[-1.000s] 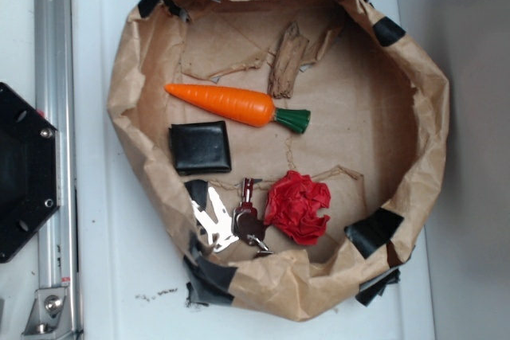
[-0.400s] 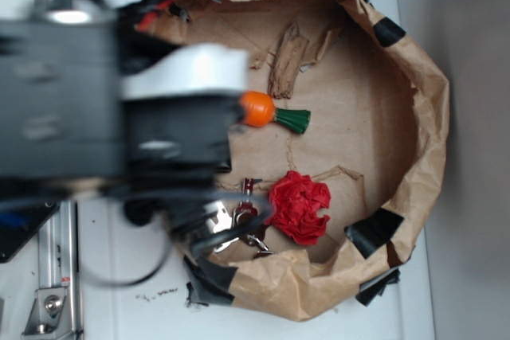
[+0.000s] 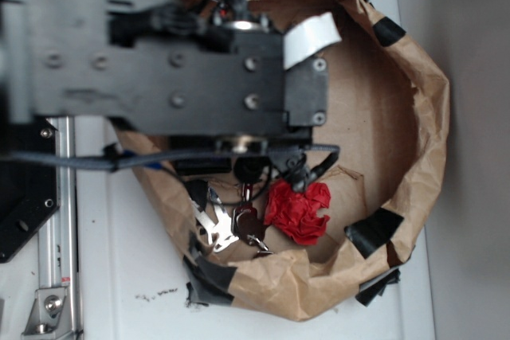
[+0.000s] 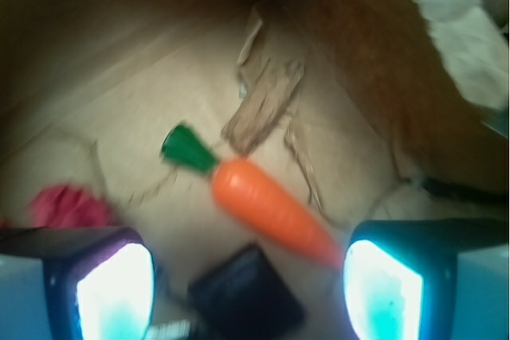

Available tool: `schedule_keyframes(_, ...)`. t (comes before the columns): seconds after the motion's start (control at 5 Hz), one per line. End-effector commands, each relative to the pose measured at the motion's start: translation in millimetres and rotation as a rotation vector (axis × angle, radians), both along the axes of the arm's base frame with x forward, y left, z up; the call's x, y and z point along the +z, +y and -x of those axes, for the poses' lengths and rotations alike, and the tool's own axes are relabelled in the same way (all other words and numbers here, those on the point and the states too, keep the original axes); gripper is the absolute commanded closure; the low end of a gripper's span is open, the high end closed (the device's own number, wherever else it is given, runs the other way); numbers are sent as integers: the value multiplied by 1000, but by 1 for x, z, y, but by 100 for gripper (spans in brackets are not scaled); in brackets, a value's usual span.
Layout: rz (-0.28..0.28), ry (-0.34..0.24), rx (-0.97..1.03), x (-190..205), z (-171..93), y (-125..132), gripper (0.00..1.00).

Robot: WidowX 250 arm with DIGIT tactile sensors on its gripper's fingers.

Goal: Grab the wood chip.

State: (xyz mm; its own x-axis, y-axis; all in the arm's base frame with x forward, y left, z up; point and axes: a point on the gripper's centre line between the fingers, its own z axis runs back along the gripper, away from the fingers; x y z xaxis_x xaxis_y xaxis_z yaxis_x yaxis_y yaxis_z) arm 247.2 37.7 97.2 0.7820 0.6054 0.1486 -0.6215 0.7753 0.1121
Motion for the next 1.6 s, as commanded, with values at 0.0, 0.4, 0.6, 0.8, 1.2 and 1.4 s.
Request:
schedule_keyframes(0.0, -78, -184, 80, -10, 1, 46, 0)
schedule_keyframes(0.4, -50, -153, 133, -25, -9, 82, 0)
schedule_keyframes(0.6, -27, -132, 149, -29, -15, 89, 0)
schedule_keyframes(0.8, 44, -130, 181, -30, -19, 96, 0)
schedule_keyframes(1.2, 90, -76, 184, -29, -13, 94, 0)
schedule_keyframes(1.4, 120, -69, 173, -29, -12, 93, 0)
